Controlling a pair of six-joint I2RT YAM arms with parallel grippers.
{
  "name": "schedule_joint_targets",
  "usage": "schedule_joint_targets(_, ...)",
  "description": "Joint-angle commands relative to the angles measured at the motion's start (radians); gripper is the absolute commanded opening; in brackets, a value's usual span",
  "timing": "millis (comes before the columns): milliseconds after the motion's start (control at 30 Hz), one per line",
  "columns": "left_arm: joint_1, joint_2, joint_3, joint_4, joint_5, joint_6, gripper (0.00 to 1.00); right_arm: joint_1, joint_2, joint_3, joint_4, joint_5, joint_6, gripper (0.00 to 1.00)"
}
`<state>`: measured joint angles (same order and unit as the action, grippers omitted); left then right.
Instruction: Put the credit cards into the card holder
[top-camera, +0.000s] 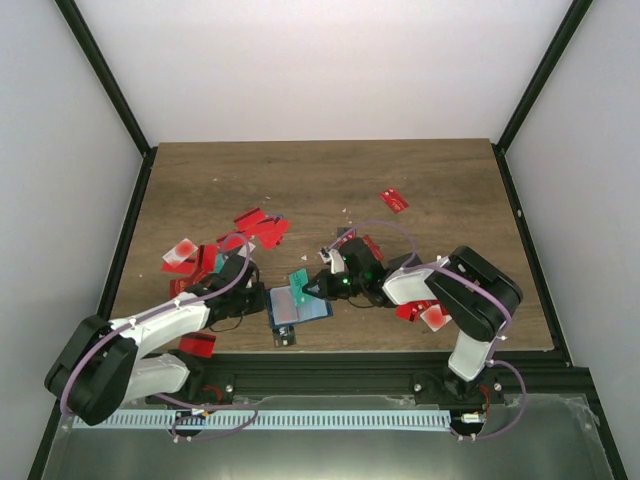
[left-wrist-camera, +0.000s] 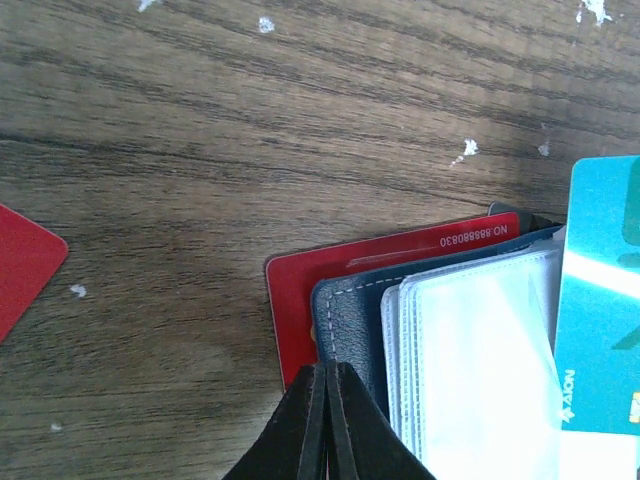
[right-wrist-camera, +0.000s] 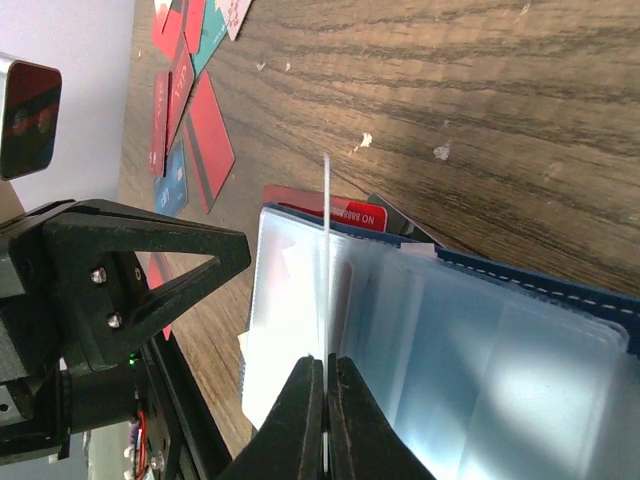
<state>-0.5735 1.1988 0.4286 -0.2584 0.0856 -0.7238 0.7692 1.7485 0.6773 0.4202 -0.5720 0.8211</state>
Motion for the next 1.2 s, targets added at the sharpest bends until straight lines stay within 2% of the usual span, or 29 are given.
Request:
schedule_joint_targets(0, 0.005, 0.0, -0.01, 0.028, 0.022, 0.014, 0.04, 0.003, -0.025, 0.017, -0.006, 0.036, -0.05, 0.01)
schedule_joint_targets(400, 0.005, 0.013, -0.025, 0.053, 0.06, 0.007, 0.04, -0.005, 0.017, 0.048, 0.002, 0.02, -0.086, 0.01)
schedule_joint_targets(700, 0.005, 0.044, -0.03, 0.082, 0.083, 0.01, 0.04, -0.001, 0.029, 0.012, 0.034, -0.008, -0.06, 0.01)
schedule_joint_targets(1167, 0.003, 0.057, -0.039, 0.11, 0.106, -0.003, 0.04, 0.023, 0.061, -0.024, 0.105, -0.073, 0.098, 0.01)
